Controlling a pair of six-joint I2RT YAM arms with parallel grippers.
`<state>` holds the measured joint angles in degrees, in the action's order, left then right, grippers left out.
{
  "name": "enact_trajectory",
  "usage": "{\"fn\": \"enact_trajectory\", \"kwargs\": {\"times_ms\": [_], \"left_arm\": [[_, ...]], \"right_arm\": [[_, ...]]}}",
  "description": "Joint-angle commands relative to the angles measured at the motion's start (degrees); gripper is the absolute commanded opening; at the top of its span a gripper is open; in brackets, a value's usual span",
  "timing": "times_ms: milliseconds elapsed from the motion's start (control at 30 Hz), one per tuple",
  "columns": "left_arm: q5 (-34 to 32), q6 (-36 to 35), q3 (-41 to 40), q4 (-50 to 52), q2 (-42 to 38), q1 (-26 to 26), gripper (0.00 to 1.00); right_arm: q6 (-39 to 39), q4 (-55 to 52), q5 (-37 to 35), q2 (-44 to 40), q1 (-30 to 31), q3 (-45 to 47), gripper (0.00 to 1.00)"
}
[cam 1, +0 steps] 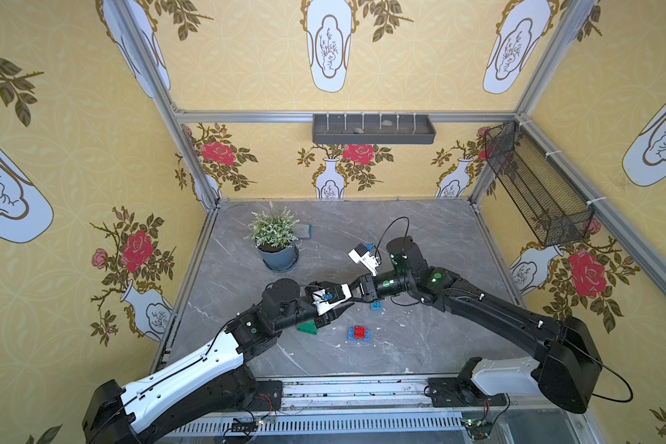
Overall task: Assemble the number 1 with lego
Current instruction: Pick up the lego brick from the center of the board.
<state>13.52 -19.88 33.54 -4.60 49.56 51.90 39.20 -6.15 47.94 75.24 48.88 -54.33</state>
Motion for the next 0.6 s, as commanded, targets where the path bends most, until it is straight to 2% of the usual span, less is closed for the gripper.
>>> {"fn": "enact_trajectory", "kwargs": {"times_ms": [0,367,500,567], "left_arm": [[-0.9,-1.0,0.1,0.8,-0.2,0.2,0.44],[-3.6,-3.3,1.3,2.5,0.3,1.3,0.2],[-4.9,-4.6,1.1,3.0,0.1,1.4,0.06],[-5.3,-4.6,0.8,2.3,0.3,1.4,0.0]], "right_arm": [[0.2,1.8,-0.3,-0.4,0.1,0.2,0.11],[1.6,4.0,-0.1,-1.4,0.1,1.4,0.13],[3.4,5.9,-0.2,-1.8,0.0,2.6,0.24],[3.7,6.2,-0.8,-2.2,-0.1,3.1,0.38]]}}
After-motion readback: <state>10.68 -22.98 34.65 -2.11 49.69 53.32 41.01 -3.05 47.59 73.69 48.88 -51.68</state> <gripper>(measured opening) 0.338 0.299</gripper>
